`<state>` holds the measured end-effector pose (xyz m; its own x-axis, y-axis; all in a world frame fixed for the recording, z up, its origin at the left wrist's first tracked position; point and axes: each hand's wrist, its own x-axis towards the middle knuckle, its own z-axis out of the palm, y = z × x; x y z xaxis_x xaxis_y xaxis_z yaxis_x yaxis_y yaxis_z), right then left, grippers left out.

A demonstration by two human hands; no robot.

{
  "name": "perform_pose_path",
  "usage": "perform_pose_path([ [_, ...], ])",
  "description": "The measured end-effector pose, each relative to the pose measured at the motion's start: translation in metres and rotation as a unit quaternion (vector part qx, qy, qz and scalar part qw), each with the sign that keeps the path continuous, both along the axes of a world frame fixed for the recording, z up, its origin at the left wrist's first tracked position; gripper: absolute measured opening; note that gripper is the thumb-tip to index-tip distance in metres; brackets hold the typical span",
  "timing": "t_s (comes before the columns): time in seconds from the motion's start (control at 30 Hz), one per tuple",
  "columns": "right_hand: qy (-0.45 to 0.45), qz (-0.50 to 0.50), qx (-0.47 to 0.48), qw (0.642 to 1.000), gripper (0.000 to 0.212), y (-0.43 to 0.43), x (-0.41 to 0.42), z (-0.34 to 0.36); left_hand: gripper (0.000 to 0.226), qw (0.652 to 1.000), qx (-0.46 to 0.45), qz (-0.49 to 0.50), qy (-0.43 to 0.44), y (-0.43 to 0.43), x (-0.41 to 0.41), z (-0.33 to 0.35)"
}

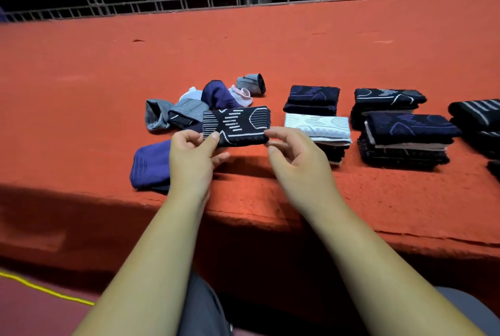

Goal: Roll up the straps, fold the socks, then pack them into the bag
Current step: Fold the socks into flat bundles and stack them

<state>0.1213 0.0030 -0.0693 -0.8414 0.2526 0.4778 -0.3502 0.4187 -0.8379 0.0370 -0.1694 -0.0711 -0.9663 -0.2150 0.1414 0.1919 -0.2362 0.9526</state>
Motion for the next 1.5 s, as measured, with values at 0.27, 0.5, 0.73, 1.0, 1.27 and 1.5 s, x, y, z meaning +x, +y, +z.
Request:
perform_pose_path([
  [0.27, -0.054, 0.034, 0.081, 0.995, 0.039, -0.011, -0.022, -0.016, 0.010, 0.999, -0.042, 0.015, 0.026, 0.005, -0.050, 0.008],
  [0.5, -0.094, -0.001, 0.076, 0.993, 0.019, -0.010, -0.030, -0.019, 0.011, 1.000, 0.002, -0.008, -0.015, 0.021, -0.080, 0.010],
  [0.73, -0.092, 0.000, 0.079, 0.993, 0.019, -0.009, -0.030, -0.023, 0.010, 0.999, -0.011, -0.052, -0.006, 0.041, -0.109, 0.020],
  [1.0, -0.110, -0.001, 0.047, 0.993, 0.018, -0.005, -0.028, -0.021, 0.041, 0.887, -0.453, -0.074, 0.044, 0.044, -0.121, -0.004],
  [1.27, -0.128, -0.003, 0.039, 0.991, 0.018, -0.006, -0.025, -0.016, 0.050, 0.822, -0.559, -0.044, 0.097, 0.039, -0.100, 0.002],
  [1.5, -0.127, 0.005, 0.053, 0.990, 0.017, -0.007, -0.021, -0.016, 0.074, 0.801, -0.591, -0.099, 0.018, 0.036, -0.108, -0.008],
])
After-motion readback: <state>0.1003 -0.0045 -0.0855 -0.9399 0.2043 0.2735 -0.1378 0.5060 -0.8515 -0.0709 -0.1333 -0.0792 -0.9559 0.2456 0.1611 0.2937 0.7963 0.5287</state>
